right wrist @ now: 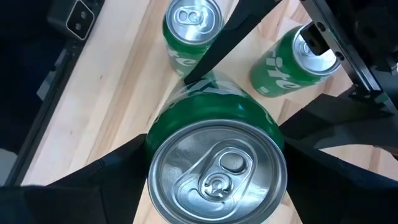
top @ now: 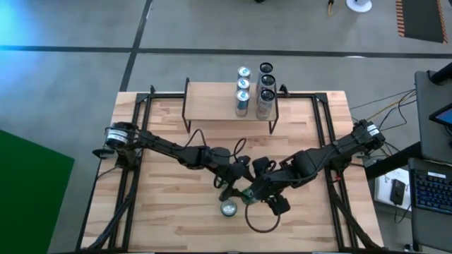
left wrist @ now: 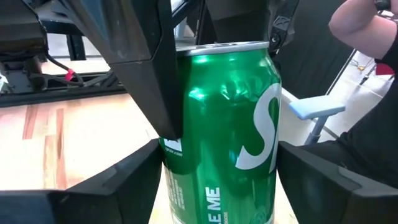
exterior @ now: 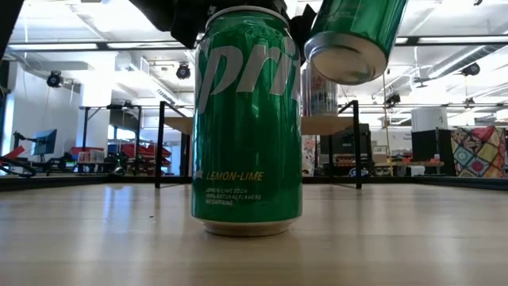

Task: Place canned beverage on shelf
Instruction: Put the bottom right green soda can on the shelf

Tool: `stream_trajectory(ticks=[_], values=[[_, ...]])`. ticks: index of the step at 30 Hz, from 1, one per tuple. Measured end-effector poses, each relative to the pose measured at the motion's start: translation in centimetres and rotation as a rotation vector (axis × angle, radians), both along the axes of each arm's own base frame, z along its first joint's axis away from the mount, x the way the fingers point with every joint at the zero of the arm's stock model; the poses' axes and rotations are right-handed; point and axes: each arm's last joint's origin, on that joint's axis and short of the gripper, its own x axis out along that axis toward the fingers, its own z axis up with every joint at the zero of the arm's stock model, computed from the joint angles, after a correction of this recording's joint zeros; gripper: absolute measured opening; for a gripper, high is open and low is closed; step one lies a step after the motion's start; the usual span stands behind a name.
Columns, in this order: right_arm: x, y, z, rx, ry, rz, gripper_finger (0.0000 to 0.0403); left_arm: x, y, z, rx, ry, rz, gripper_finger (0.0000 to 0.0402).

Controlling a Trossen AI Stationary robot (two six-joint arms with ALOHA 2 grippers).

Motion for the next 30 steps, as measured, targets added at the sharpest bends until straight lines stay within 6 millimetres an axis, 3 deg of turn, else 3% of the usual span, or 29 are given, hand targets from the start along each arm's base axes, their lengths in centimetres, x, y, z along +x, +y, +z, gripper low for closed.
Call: stream_trajectory(ticks=[12,30], values=[[0.18,-0.12,0.07,-0.079,-0.045,0.035,0.0308,-0.02,-0.36,0.27,-0.026,-0.019,-0.023,0.0394],[0.43,-0.15,0.21,-0.149,-0.094,0.097,0.0309,0.07,-0.1,0.16,-0.038,0.005,0.057,0.035]])
